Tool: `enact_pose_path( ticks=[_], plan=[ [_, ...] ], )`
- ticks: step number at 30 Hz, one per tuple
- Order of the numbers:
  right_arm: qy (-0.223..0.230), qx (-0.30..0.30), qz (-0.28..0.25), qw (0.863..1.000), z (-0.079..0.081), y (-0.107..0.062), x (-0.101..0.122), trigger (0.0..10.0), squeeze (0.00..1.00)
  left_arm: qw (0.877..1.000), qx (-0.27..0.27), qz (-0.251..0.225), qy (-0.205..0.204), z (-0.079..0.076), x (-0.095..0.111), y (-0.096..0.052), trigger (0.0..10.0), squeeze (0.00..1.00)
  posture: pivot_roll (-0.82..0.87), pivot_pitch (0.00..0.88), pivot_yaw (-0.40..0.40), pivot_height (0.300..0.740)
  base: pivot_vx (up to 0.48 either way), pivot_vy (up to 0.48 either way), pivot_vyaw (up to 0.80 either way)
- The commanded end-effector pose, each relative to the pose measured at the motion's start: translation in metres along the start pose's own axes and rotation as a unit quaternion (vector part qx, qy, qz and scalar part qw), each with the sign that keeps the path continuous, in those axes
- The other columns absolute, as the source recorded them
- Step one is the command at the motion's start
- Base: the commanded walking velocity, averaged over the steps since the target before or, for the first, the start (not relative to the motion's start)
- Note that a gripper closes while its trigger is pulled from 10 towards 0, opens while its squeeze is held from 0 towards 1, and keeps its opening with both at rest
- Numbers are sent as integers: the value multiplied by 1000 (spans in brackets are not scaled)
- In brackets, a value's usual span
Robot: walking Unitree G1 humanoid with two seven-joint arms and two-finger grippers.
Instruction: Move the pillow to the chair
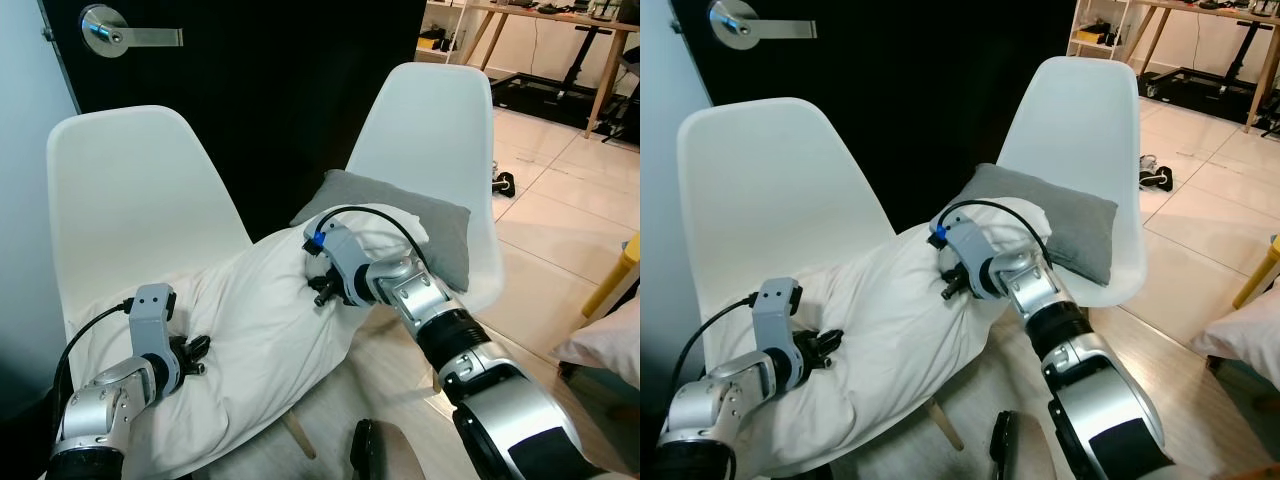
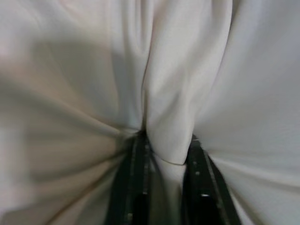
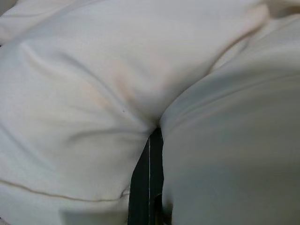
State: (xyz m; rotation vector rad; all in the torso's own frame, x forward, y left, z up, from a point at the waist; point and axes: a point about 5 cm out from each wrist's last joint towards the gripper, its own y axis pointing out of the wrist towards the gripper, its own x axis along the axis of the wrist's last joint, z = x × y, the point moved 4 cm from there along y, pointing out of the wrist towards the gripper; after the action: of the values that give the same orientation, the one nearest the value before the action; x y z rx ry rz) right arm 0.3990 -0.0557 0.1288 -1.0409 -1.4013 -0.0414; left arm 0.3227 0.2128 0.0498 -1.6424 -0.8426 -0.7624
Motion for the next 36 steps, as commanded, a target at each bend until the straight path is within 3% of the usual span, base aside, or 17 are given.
enact_pose_path(
  ticks=[1, 6, 11, 13, 14, 17, 18, 19, 20, 21, 23, 24, 25, 27, 29, 31, 36],
  plan=[
    [-8, 6, 3, 1000, 6, 2, -1, 10000, 0, 999, 37, 40, -2, 17, -20, 0, 0, 0, -11, 0, -80, 364, 0, 0, 0],
    [-22, 14, 13, 1000, 7, 0, -6, 10000, 0, 997, 69, 24, -2, 31, -13, -2, 0, 0, -9, 0, -79, 364, 0, 0, 0],
    [-23, 25, 20, 999, 7, -5, -11, 10000, 0, 993, 117, -23, 24, 48, 10, -9, 0, 0, -7, 0, -81, 364, 0, 0, 0],
    [-26, 32, 25, 999, 6, -9, -16, 10000, 0, 978, 184, -79, 62, 68, 45, -25, 0, 0, -3, 0, -83, 364, 0, 0, 0],
    [-26, 32, 25, 999, 6, -9, -16, 10000, 0, 978, 184, -79, 62, 68, 45, -25, 0, 0, -3, 0, -83, 364, 0, 0, 0],
    [-27, 31, 26, 999, 4, -11, -20, 10000, 0, 933, 282, -189, 122, 85, 113, -67, 0, 0, -1, 0, -87, 364, 0, 0, 0],
    [-30, 28, 25, 999, 4, -11, -21, 10000, 0, 919, 300, -218, 135, 84, 130, -80, 0, 0, -1, 0, -87, 364, 0, 0, 0],
    [-30, 28, 25, 999, 4, -11, -21, 10000, 0, 919, 300, -218, 135, 84, 130, -80, 0, 0, -1, 0, -87, 364, 0, 0, 0],
    [-32, 37, 22, 999, 11, -8, -20, 10000, 0, 889, 331, -264, 175, 79, 158, -102, 0, 0, 6, 0, -86, 364, 0, 0, 0],
    [-32, 37, 22, 999, 11, -8, -20, 10000, 0, 889, 331, -264, 175, 79, 158, -102, 0, 0, 6, 0, -86, 364, 0, 0, 0],
    [-31, 46, 16, 998, 17, -5, -17, 10000, 0, 868, 349, -287, 206, 72, 170, -116, 0, 0, 10, 0, -81, 364, 0, 0, 0],
    [-31, 46, 16, 998, 17, -5, -17, 10000, 0, 868, 349, -287, 206, 72, 170, -116, 0, 0, 10, 0, -81, 364, 0, 0, 0],
    [-29, 50, 10, 998, 19, -4, -14, 10000, 0, 858, 354, -301, 220, 65, 176, -124, 0, 0, 12, 0, -81, 364, 0, 0, 0],
    [-28, 51, 9, 998, 20, -4, -14, 10000, 0, 857, 352, -304, 221, 61, 177, -126, 0, 0, 16, 0, -83, 364, 0, 0, 0],
    [-29, 59, 9, 998, 23, -4, -14, 10000, 0, 856, 334, -315, 238, 42, 182, -133, 0, 0, 28, 0, -85, 364, 0, 0, 0],
    [-28, 60, 8, 998, 24, -3, -14, 10000, 0, 855, 331, -318, 240, 38, 183, -135, 0, 0, 28, 0, -85, 364, 0, 0, 0],
    [-38, 56, -8, 998, 25, 0, -7, 10000, 0, 864, 305, -320, 242, 9, 183, -144, 0, 0, 51, 0, -84, 364, 0, 0, 0]
  ],
)
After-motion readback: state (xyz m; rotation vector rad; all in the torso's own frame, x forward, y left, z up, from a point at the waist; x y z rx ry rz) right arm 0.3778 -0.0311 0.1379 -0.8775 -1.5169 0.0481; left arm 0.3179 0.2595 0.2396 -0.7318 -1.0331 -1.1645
